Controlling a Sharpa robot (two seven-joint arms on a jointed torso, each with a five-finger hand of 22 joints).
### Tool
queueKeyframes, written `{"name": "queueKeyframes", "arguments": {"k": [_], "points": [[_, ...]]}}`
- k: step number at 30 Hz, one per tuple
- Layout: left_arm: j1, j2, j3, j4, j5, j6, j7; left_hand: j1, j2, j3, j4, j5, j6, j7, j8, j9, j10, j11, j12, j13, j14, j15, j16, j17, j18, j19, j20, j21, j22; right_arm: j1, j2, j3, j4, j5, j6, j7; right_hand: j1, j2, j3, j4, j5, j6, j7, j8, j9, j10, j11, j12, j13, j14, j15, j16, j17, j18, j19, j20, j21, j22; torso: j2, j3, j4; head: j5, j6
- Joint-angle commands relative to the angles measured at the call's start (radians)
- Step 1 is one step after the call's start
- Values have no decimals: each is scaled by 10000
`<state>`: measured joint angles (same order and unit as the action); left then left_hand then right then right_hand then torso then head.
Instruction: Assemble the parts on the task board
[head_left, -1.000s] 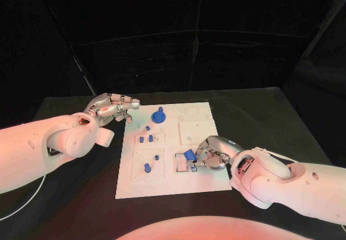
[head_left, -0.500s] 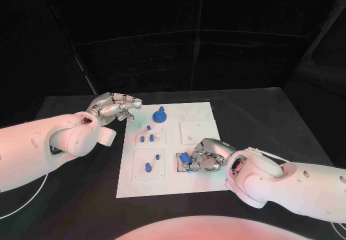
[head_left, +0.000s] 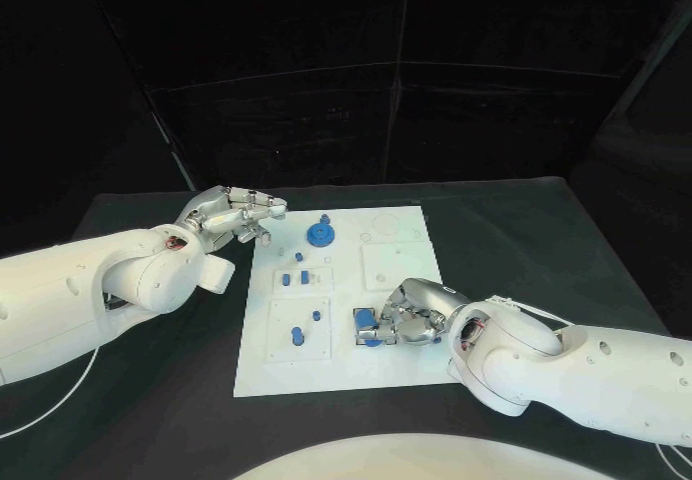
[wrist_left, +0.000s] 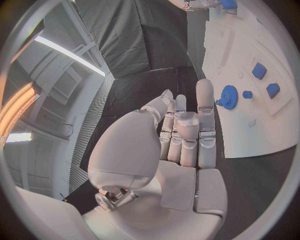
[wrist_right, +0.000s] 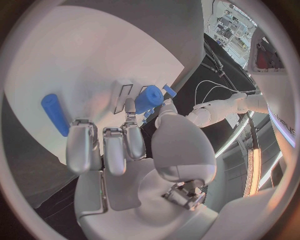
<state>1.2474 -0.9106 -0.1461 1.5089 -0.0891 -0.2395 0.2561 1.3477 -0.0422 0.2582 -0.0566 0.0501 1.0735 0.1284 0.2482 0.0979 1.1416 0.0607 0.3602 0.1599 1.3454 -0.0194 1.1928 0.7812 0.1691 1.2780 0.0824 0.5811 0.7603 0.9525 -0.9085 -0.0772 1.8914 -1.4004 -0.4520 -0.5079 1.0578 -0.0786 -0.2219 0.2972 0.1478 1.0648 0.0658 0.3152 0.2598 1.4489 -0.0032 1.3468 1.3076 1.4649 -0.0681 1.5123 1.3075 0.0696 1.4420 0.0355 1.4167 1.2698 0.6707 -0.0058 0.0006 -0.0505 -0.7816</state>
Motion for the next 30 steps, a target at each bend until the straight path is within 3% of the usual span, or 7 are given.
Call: {"name": "queueKeyframes", "arguments": {"k": [1,9,15,18,20,23,30], "points": [[14,15,8,20,22,92,81,-62,60,11,48,-17,-62,18,35,-14,-69,-17,18,-6,-49,13,-30,9,114,-63,3,-68,-12,10,13,3,-6,-173,-176,83,-350,-231,291,3,-211,-49,66,-75,31,-60,12,-54,497,801,-23,-44,1263,-83,37,47,-3,-6,-1,2,4,-3,-9],[14,20,8,-13,22,123,82,-58,62,14,46,-17,-62,15,38,-14,-70,-19,21,-5,-44,12,-21,25,115,-63,3,-68,-12,10,-2,3,79,-436,-118,116,-956,-412,479,8,-469,-148,114,-175,65,-77,41,-92,515,814,10,-19,1326,-82,35,70,-2,4,-5,5,-20,14,4],[13,20,8,-26,22,134,81,-58,62,14,46,-17,-62,15,38,-14,-70,-19,21,-5,-44,12,-21,25,115,-63,3,-68,-12,10,-106,4,250,-560,-89,193,-954,-205,672,-15,-224,-83,100,-164,116,-54,31,-68,563,816,9,-16,1339,-89,52,77,19,47,-11,6,-24,17,14],[13,21,8,-29,22,138,80,-58,62,14,46,-17,-62,15,38,-14,-70,-19,21,-5,-44,12,-21,25,115,-63,3,-68,-12,10,-135,4,288,-670,-52,163,-88,155,982,-234,590,-20,72,-150,168,-28,6,-46,608,818,-10,-15,1349,-94,66,61,36,82,-9,2,-14,8,22],[13,25,8,-32,22,141,79,-58,62,14,46,-17,-62,15,38,-14,-70,-19,21,-5,-44,12,-21,25,115,-63,3,-68,-12,10,-121,4,270,-720,-19,126,546,322,1116,-427,795,36,47,-124,206,-10,-16,-31,638,819,-28,-14,1355,-97,75,47,46,105,-13,5,-15,9,26],[13,31,8,-35,22,145,78,-52,62,17,42,-17,-63,12,41,-14,-71,-21,24,-4,-42,11,-17,30,115,-63,3,-69,-12,10,-59,4,223,-688,27,26,1185,442,1190,-682,922,103,17,-82,257,11,-46,-15,671,822,-52,-10,1368,-98,78,24,48,113,-10,3,-16,10,34],[13,32,8,-32,22,150,74,-36,84,34,38,-16,-60,7,50,-12,-73,-26,30,-3,-40,9,-11,35,117,-62,3,-70,-11,10,101,4,87,-589,211,-267,1460,577,1184,-768,918,168,-8,-34,303,27,-68,-11,690,824,-69,-7,1379,-99,81,9,48,117,0,1,-16,21,47]]}}
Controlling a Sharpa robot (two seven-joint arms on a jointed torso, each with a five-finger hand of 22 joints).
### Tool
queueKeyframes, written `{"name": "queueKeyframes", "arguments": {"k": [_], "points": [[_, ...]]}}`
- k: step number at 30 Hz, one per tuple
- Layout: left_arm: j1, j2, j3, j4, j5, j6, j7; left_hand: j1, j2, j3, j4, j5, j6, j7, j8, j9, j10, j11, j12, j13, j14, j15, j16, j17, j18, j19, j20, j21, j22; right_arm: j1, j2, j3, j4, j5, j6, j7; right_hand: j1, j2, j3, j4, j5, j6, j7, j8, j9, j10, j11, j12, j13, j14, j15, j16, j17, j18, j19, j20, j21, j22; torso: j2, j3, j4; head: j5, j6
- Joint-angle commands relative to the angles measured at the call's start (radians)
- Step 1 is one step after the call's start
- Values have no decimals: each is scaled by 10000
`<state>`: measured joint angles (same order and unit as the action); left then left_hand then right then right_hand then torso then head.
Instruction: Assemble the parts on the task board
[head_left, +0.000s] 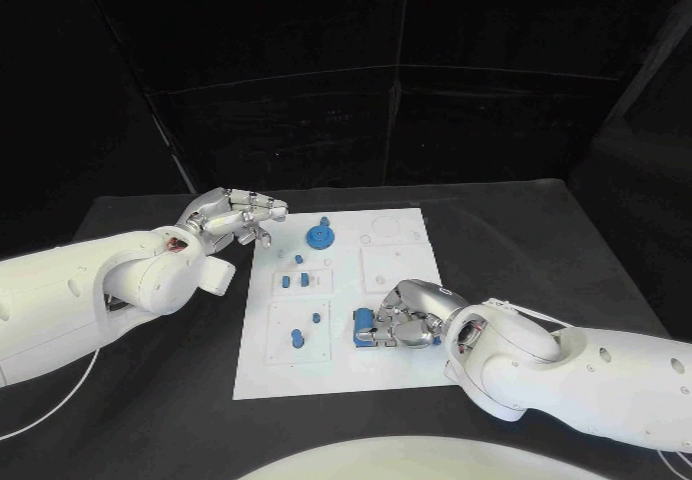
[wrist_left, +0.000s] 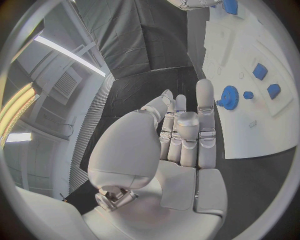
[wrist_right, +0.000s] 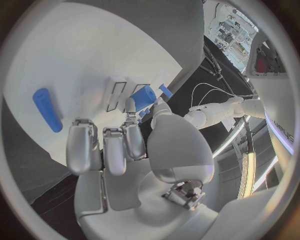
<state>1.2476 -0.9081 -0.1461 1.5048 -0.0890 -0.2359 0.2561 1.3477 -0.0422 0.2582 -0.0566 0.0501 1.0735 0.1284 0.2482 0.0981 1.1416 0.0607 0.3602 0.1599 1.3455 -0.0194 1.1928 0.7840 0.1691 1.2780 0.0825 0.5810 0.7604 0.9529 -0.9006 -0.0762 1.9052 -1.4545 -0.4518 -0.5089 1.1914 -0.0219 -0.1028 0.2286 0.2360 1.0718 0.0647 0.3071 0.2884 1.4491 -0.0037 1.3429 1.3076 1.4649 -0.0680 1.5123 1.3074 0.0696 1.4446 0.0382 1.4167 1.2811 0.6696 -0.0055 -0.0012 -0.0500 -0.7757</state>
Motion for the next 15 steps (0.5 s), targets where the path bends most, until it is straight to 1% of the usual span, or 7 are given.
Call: {"name": "queueKeyframes", "arguments": {"k": [1,9,15], "points": [[11,4,7,12,22,114,74,-36,84,34,38,-16,-60,6,50,-14,-73,-26,30,-3,-40,9,-11,7,117,-62,3,-69,-12,6,36,-6,-64,-43,247,-283,143,19,-12,-88,35,105,0,53,21,27,-65,27,691,823,-72,-8,1378,-100,56,-19,48,5,13,-4,0,17,-15],[12,-25,7,24,22,119,66,-36,84,34,38,-16,-60,6,50,-14,-73,-26,30,-3,-40,9,-11,7,117,-62,3,-69,-12,6,12,-6,-69,9,525,-306,512,-46,-152,-300,0,121,-12,90,75,62,-80,56,739,824,-88,-10,1382,-101,58,-37,45,11,12,-2,-17,30,-45],[12,-51,7,31,22,141,47,-36,84,34,38,-16,-60,6,50,-14,-73,-26,30,-3,-40,9,-11,7,117,-62,3,-69,-12,7,-124,-6,2,180,695,-178,687,-81,-217,-412,-9,115,-12,97,95,80,-82,81,771,824,-89,-12,1380,-99,50,-39,35,-3,9,3,-15,27,-66]]}}
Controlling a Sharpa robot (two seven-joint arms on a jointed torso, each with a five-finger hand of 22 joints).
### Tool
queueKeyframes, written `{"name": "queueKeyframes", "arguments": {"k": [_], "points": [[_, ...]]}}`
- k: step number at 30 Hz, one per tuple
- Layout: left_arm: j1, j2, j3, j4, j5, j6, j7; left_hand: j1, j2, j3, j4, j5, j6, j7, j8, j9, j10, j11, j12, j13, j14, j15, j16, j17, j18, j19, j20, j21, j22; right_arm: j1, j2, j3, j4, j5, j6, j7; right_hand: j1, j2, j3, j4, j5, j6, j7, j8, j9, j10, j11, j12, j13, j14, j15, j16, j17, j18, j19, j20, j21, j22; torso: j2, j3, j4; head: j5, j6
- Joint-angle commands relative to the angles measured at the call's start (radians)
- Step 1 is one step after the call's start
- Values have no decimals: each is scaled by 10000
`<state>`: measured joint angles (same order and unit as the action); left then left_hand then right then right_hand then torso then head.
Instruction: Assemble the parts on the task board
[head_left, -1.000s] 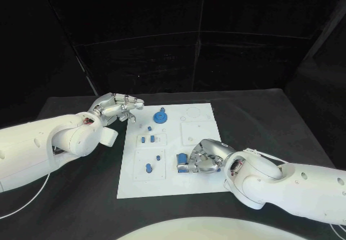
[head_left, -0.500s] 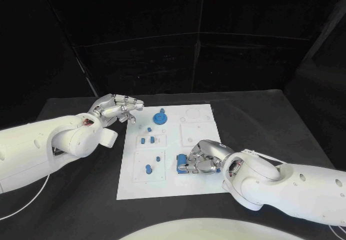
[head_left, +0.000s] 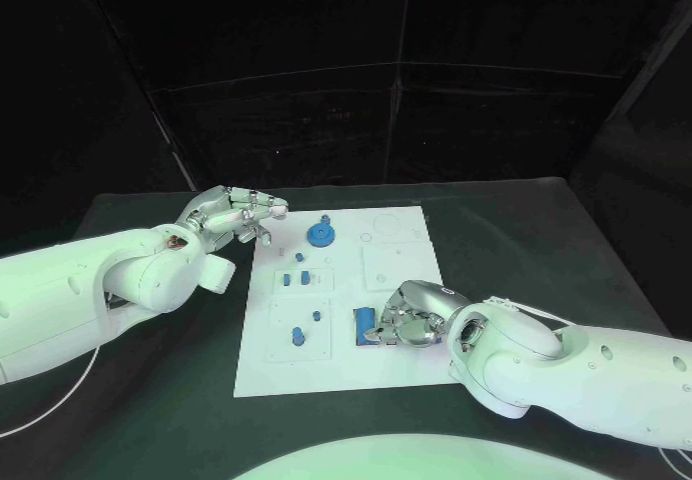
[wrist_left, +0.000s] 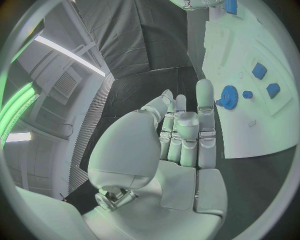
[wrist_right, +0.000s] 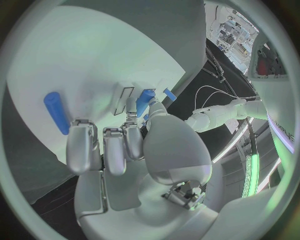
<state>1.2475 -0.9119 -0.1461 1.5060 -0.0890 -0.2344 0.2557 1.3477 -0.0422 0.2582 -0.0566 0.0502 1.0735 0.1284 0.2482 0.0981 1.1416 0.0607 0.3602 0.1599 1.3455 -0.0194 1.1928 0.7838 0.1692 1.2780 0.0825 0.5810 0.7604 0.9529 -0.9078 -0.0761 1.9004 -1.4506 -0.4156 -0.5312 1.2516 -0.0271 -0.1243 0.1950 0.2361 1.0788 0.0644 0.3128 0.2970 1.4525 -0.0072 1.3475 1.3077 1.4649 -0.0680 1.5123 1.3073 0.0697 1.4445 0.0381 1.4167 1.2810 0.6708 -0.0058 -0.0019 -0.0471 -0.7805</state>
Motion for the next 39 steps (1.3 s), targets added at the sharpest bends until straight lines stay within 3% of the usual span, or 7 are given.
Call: {"name": "queueKeyframes", "arguments": {"k": [1,12,17,23,28,36,39], "points": [[12,-15,7,19,22,129,48,-36,84,34,38,-16,-60,6,50,-14,-73,-26,30,-3,-40,9,-11,8,117,-62,3,-70,-12,7,-69,-6,59,160,342,64,97,-32,-9,-84,-11,42,-8,39,10,46,-46,37,772,824,-89,-12,1381,-99,51,-38,34,-1,0,6,-6,-5,-17],[12,-29,6,17,22,131,45,-36,84,34,38,-16,-60,6,50,-14,-73,-26,30,-3,-40,9,-11,8,117,-62,3,-70,-12,9,-312,-5,177,260,-158,410,132,-8,-182,-76,163,-141,64,-61,-4,-69,13,-158,637,792,-49,-91,1232,-66,-34,-14,-68,-174,-16,17,-14,-15,-9],[11,-31,6,14,22,122,46,-36,84,34,38,-16,-60,6,50,-14,-73,-26,30,-3,-40,9,-11,8,117,-62,3,-70,-12,18,-633,-1,317,372,-504,665,201,16,-239,-101,263,-216,98,-102,-10,-159,40,-304,532,775,-28,-134,1158,-49,-77,6,-122,-260,-16,-8,36,-49,18],[11,-46,5,13,22,103,54,-20,91,47,29,-17,-65,5,56,-14,-80,-28,34,-2,-45,6,-15,-7,118,-62,2,-71,-11,29,-1245,6,630,777,-952,1096,296,153,-357,-80,548,-720,291,-471,-144,-211,195,-379,498,777,90,-141,1163,-54,-79,99,-132,-255,-22,1,-16,-29,45],[12,-66,5,18,22,113,100,-20,91,47,29,-17,-65,5,56,-14,-80,-28,34,-2,-45,6,-15,-7,118,-62,2,-71,-11,38,-1989,8,942,1144,-1196,1450,416,332,-419,-71,693,-954,421,-752,-246,-584,311,-1044,-11,672,193,-401,697,48,-310,202,-431,-763,-23,-33,4,-148,73],[11,-43,4,-10,22,122,125,-17,90,48,26,-17,-66,5,57,-14,-81,-28,35,-2,-46,6,-16,-11,119,-62,2,-71,-11,36,-2610,3,890,181,-1150,1090,405,313,-629,-7,664,-571,328,-639,-182,-705,250,-1323,-224,646,160,-499,568,82,-366,208,-537,-900,-27,-15,-105,-214,77],[10,-17,3,-48,22,123,104,-17,91,50,26,-17,-65,5,59,-14,-81,-28,36,-2,-45,5,-14,-6,119,-62,2,-71,-11,31,-2591,1,759,-356,-1040,817,343,259,-760,67,622,-527,303,-601,-152,-813,227,-1539,-390,628,139,-562,477,101,-408,185,-607,-1000,-38,-17,-90,-227,71]]}}
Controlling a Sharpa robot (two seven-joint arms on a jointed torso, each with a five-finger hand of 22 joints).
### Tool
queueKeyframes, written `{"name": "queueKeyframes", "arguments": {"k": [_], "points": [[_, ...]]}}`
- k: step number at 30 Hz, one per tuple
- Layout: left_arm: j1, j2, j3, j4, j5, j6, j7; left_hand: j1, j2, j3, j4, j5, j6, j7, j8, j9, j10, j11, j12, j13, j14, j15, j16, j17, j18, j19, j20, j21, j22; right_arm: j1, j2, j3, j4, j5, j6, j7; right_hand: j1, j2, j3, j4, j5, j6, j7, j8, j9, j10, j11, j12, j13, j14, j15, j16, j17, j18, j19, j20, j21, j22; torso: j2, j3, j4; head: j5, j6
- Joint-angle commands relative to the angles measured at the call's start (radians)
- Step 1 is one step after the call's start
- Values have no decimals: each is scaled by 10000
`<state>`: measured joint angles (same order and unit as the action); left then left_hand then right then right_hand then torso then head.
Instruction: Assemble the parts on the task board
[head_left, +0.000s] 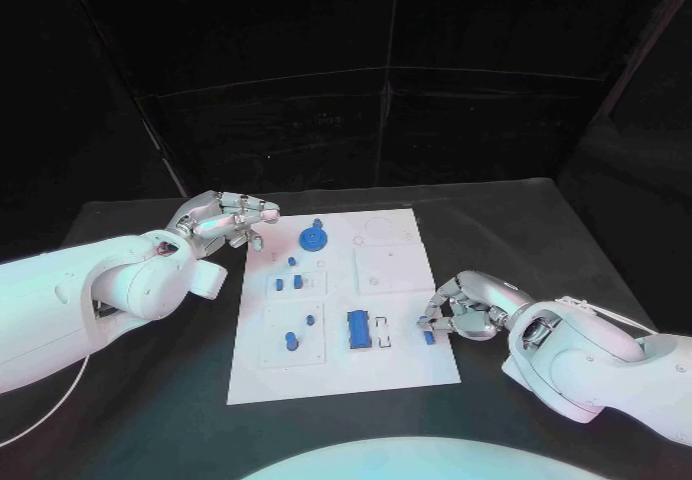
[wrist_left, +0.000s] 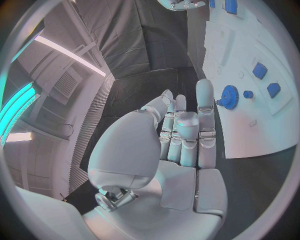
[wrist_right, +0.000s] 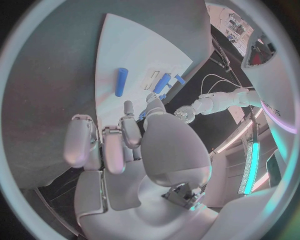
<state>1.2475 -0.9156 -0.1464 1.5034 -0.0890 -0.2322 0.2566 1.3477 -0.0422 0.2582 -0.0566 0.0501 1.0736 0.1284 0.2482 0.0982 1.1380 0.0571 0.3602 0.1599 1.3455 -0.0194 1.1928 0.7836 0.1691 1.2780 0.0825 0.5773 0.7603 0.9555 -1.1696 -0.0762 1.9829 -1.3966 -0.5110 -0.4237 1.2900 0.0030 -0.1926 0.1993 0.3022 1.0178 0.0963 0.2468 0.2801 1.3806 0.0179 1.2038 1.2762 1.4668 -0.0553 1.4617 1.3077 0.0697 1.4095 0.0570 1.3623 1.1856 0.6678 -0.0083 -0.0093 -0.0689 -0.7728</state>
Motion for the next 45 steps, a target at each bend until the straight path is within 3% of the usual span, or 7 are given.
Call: {"name": "queueKeyframes", "arguments": {"k": [1,11,26,45], "points": [[10,24,6,-29,22,102,92,-16,93,51,26,-16,-65,5,60,-14,-45,8,37,-1,-43,5,-11,0,119,-62,2,-34,-10,3,42,1,-97,-980,-57,-303,-55,-47,-104,46,-45,96,-23,73,26,-115,-28,-147,-110,603,7,-72,450,104,-65,-10,-77,-66,-3,4,-5,-11,-2],[7,41,3,-66,22,137,86,-16,93,51,26,-16,-65,5,60,-14,-45,8,37,-1,-43,5,-11,0,119,-62,2,-34,-10,-14,424,-6,-552,-1788,714,-981,-158,-114,-384,331,-138,293,-141,350,219,-76,-127,-182,-143,624,-75,-85,482,98,-33,-83,-101,-60,4,3,20,-38,-4],[3,47,-1,-95,22,207,88,-10,100,59,24,-16,-65,5,64,-14,-47,7,40,-1,-46,5,-14,-10,120,-61,2,-35,-10,-22,720,-11,-675,-2042,1894,-1306,-87,-296,-535,496,-469,329,-200,560,381,61,-177,10,3,644,-117,-73,530,91,-2,-126,-109,-47,-13,-10,12,-48,-45],[-15,58,-8,-117,22,249,72,-5,90,61,16,-16,-70,6,67,-15,-53,8,42,0,-49,5,-15,-16,120,-62,2,-35,-9,-82,1082,-16,-825,-2510,2420,-1362,301,-419,-500,472,-617,278,-235,775,573,103,-212,80,62,648,-151,-89,529,92,5,-163,-142,-68,-5,-10,28,-46,-34]]}}
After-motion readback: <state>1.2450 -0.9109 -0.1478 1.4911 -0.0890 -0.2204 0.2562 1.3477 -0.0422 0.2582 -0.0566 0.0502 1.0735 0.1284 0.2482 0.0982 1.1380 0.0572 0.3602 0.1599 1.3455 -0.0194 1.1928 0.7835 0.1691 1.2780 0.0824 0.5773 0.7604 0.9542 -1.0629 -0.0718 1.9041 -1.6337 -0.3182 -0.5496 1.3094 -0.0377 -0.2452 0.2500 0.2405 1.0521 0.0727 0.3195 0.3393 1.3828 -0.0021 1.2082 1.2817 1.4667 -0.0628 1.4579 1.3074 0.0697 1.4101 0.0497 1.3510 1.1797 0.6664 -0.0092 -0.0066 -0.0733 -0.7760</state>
